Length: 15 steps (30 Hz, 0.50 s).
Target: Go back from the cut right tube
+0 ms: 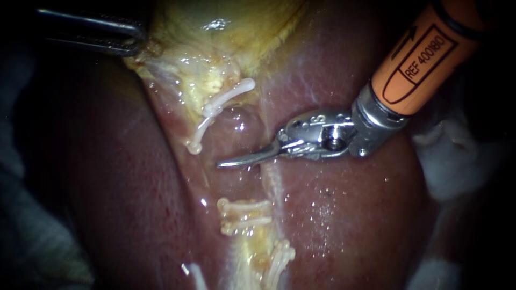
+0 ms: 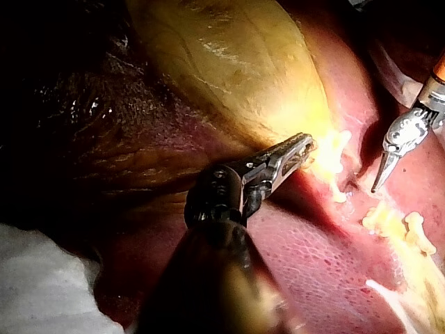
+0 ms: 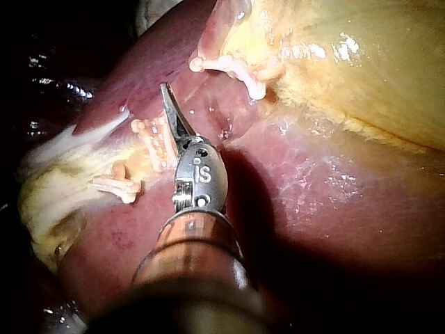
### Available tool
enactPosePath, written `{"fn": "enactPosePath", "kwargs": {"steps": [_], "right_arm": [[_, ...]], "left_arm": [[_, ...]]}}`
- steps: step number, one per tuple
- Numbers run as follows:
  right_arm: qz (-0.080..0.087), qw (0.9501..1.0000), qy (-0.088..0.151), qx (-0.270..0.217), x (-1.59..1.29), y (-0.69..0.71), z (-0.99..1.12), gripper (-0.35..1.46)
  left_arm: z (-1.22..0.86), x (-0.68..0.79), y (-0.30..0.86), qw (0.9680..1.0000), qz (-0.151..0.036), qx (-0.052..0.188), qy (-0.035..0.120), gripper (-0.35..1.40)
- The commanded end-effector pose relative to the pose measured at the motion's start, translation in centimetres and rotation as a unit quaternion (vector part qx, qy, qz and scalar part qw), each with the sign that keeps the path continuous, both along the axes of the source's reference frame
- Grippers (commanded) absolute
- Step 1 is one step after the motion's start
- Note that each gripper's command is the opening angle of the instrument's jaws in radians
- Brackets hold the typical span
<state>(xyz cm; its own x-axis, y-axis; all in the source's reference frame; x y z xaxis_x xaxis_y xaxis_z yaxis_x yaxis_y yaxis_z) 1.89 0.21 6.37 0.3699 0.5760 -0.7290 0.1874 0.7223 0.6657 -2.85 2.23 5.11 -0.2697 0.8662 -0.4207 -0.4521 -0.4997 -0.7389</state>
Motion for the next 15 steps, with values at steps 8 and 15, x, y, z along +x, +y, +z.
{"fn": "enactPosePath", "kwargs": {"steps": [8, 15], "right_arm": [[0.0, 1.0, 0.001, -0.003, 0.08, -0.01, 0.0, 1.16], [-0.002, 1.0, 0.002, -0.002, 0.07, -0.04, -0.01, 1.25]], "left_arm": [[0.0, 0.02, 0.0, 1.0, 0.0, 0.0, 0.0, -0.35], [0.0, 0.02, 0.0, 1.0, 0.0, 0.0, 0.0, -0.35]]}}
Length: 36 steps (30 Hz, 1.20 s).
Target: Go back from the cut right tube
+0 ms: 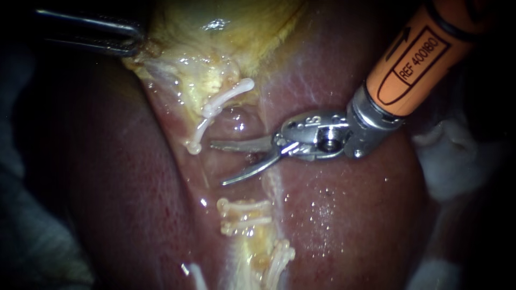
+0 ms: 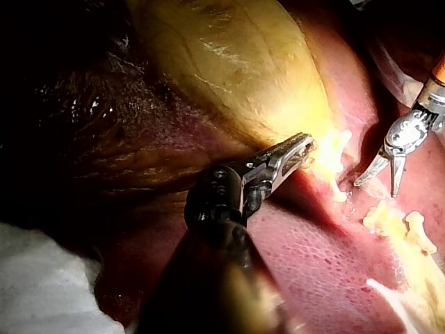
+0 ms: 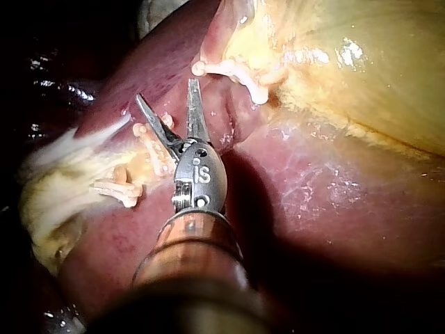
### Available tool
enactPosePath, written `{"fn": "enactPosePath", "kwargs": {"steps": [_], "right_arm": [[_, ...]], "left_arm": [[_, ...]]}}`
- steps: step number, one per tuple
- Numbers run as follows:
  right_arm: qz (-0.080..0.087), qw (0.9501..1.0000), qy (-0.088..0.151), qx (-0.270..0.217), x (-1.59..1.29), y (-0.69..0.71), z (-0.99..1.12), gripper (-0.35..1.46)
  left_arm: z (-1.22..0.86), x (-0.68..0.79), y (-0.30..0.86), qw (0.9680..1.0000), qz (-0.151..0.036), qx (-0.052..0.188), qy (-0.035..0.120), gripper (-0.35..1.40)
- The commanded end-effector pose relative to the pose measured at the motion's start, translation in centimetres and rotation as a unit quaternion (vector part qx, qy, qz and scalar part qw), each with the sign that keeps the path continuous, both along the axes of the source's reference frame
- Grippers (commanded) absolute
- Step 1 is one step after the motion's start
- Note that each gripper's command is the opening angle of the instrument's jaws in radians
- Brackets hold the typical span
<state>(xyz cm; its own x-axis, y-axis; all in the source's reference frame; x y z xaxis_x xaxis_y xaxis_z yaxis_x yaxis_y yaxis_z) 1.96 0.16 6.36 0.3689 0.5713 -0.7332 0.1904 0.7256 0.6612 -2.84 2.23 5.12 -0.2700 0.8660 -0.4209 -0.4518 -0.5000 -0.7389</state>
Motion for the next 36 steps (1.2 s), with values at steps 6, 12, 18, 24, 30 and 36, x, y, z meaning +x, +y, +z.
{"fn": "enactPosePath", "kwargs": {"steps": [6, 12, 18, 24, 30, 36], "right_arm": [[0.045, 0.9985, -0.019, -0.024, -0.2, -0.04, -0.07, 1.38], [0.099, 0.9882, -0.054, -0.103, -0.45, -0.05, -0.24, 1.43], [0.048, 0.9769, -0.122, -0.168, -0.72, 0.02, -0.49, 1.43], [0.0, 0.961, -0.201, -0.19, -0.99, -0.01, -0.76, 1.41], [0.002, 0.9457, -0.26, -0.195, -1.11, -0.06, -0.9, 1.38], [0.014, 0.9409, -0.279, -0.192, -1.19, -0.01, -0.94, 1.4]], "left_arm": [[0.0, 0.01, 0.0, 1.0, 0.0, 0.0, 0.0, -0.35], [0.01, 0.01, 0.0, 1.0, 0.001, 0.0, 0.0, -0.35], [0.04, 0.02, 0.0, 1.0, 0.001, -0.001, 0.0, -0.35], [0.05, 0.02, 0.01, 1.0, 0.001, -0.001, -0.001, -0.35], [0.07, 0.02, 0.0, 1.0, 0.001, -0.001, 0.0, -0.35], [0.11, 0.0, -0.03, 1.0, 0.0, -0.003, 0.001, -0.35]]}}
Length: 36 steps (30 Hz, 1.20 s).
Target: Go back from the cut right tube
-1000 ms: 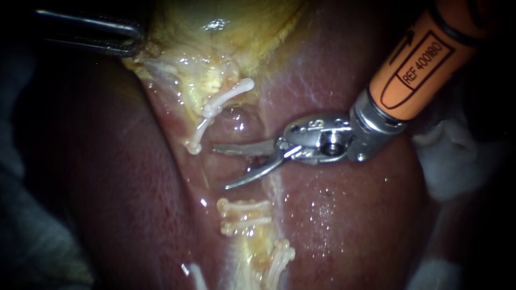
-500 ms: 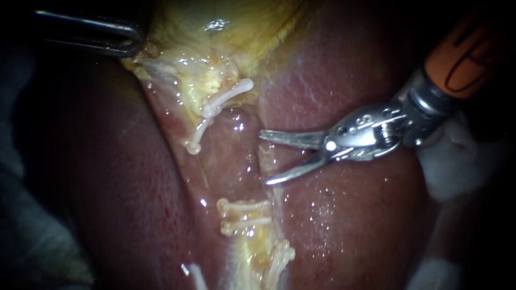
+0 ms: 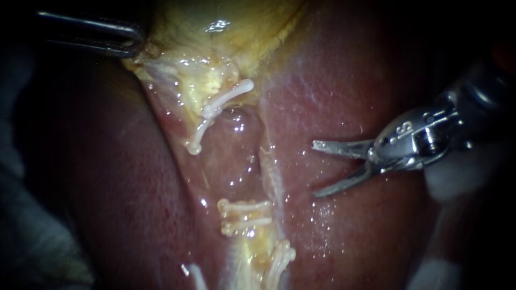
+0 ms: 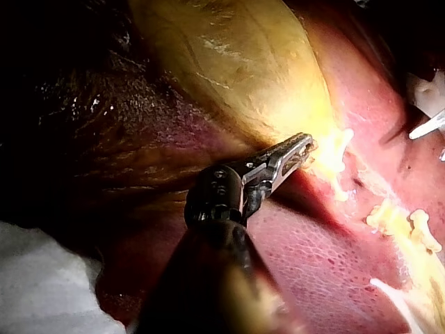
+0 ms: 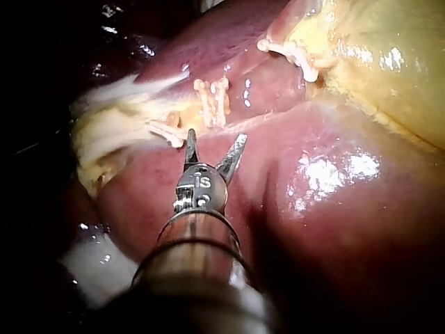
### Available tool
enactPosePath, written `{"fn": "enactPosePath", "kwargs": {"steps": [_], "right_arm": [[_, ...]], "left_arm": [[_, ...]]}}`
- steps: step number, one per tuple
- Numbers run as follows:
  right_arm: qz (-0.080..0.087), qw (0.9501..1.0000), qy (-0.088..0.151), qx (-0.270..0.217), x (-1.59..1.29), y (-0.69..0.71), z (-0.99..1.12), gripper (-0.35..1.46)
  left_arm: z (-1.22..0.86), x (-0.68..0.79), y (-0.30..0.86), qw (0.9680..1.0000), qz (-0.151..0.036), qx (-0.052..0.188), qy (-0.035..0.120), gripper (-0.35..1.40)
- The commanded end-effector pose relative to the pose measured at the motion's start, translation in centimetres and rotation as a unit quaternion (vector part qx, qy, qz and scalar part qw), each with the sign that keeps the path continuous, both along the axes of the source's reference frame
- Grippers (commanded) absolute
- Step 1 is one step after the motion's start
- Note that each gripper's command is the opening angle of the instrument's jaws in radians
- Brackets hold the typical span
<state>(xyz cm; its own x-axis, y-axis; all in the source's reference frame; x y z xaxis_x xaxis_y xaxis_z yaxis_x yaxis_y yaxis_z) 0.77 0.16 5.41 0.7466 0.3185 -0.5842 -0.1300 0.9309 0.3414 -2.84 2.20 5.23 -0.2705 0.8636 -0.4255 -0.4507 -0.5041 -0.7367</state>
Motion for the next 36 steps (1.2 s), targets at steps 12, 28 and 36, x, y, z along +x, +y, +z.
{"fn": "enactPosePath", "kwargs": {"steps": [12, 28, 36], "right_arm": [[0.005, 1.0, -0.003, 0.0, -0.04, 0.01, -0.01, 1.4], [0.004, 1.0, -0.002, 0.0, -0.06, 0.0, -0.03, 1.41], [0.004, 1.0, -0.002, 0.0, -0.06, -0.01, -0.03, 1.41]], "left_arm": [[0.34, -0.2, -0.1, 1.0, 0.008, -0.003, -0.002, -0.35], [0.75, -0.37, -0.1, 0.9999, 0.011, 0.009, 0.002, -0.35], [0.75, -0.37, -0.11, 0.9999, 0.012, 0.009, 0.002, -0.35]]}}
